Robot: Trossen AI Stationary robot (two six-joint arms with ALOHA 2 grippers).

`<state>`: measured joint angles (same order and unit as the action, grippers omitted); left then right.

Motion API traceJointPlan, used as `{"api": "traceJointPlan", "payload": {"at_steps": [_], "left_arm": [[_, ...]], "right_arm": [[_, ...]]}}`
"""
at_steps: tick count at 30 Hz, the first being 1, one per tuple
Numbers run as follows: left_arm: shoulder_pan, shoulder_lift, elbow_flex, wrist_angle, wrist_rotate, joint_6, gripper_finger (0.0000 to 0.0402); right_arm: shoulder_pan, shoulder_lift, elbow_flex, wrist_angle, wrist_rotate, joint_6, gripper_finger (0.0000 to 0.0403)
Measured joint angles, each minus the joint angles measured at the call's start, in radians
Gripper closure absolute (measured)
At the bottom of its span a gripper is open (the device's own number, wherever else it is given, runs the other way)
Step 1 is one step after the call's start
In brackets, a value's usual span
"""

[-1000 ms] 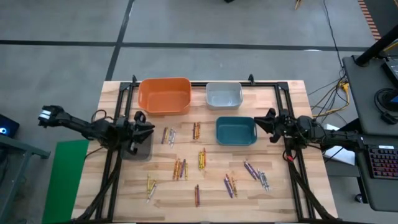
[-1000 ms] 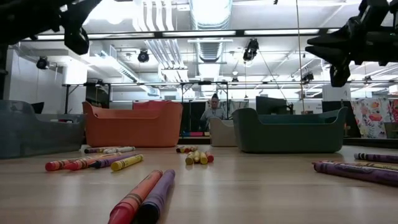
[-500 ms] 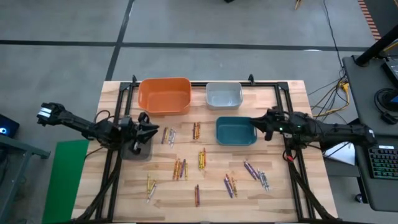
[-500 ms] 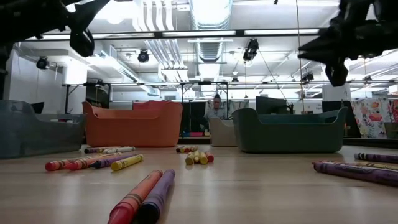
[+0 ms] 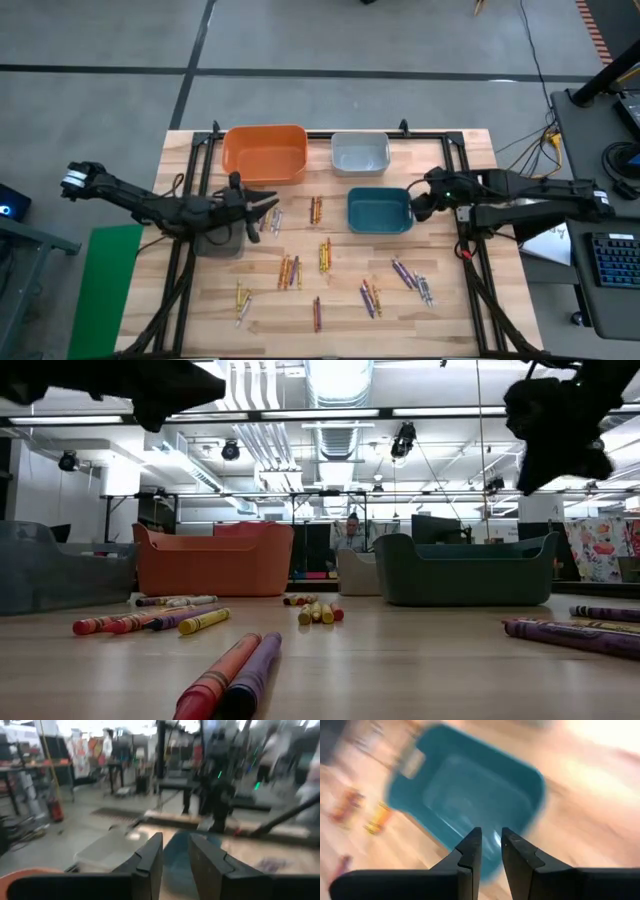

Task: Sort crayons
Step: Put the violet crayon into the gray bin

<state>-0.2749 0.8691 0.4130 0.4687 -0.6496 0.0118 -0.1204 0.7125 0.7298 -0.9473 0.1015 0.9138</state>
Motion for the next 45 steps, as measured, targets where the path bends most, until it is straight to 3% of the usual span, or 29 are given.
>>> {"api": "traceJointPlan", "payload": {"at_steps": [7, 12, 17, 32, 39, 45], "left_arm": [[0.0, 0.019, 0.217, -0.463, -0.02, -0.108, 0.0326], [0.0, 0.045, 0.31, -0.638, -0.022, -0.141, 0.0326], [0.003, 0.074, 0.332, -0.649, -0.023, -0.087, 0.0326], [0.004, 0.148, 0.312, -0.656, -0.019, -0.159, 0.0326], [0.005, 0.18, 0.312, -0.653, -0.012, -0.153, 0.0326], [0.018, 0.192, 0.312, -0.617, -0.013, -0.153, 0.0326]], "right_arm": [[0.0, 0.044, 0.064, -0.133, -0.078, 0.059, 0.0339], [0.0, 0.043, 0.064, -0.134, -0.083, 0.03, 0.0339], [0.0, 0.044, 0.064, -0.129, -0.076, 0.028, 0.0339], [0.0, 0.044, 0.064, -0.075, -0.074, 0.025, 0.0339], [-0.006, 0.085, 0.062, 0.132, 0.075, -0.141, 0.0339], [-0.007, 0.172, 0.106, 0.242, -0.022, -0.165, 0.0339]]}}
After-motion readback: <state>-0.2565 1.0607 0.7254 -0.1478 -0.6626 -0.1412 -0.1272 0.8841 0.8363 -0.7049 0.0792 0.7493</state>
